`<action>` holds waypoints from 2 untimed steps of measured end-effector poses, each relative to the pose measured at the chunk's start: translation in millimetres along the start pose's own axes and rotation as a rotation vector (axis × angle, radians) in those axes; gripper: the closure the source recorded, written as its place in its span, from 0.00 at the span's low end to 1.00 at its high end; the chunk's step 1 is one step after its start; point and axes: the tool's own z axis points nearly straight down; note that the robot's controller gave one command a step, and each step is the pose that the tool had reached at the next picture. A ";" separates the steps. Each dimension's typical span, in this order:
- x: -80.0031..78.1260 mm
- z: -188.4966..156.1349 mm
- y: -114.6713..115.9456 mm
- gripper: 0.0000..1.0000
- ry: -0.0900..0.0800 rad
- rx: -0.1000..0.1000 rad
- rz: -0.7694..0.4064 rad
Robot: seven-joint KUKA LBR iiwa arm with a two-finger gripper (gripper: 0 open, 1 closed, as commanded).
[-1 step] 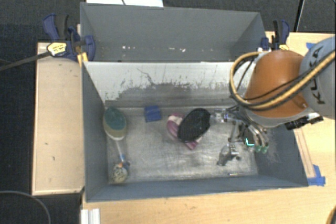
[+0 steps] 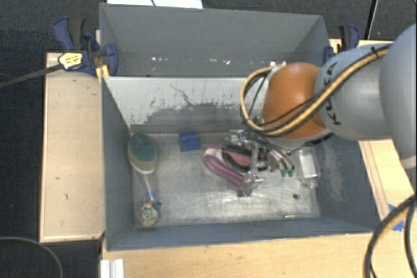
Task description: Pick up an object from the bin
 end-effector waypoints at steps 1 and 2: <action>2.0 -2.5 -1.0 1.00 0.008 0.000 0.002; 7.1 -151.7 -3.9 1.00 -0.003 0.000 0.050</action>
Offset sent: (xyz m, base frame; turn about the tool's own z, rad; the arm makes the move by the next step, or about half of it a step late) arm 0.0000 0.0000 0.0000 0.0000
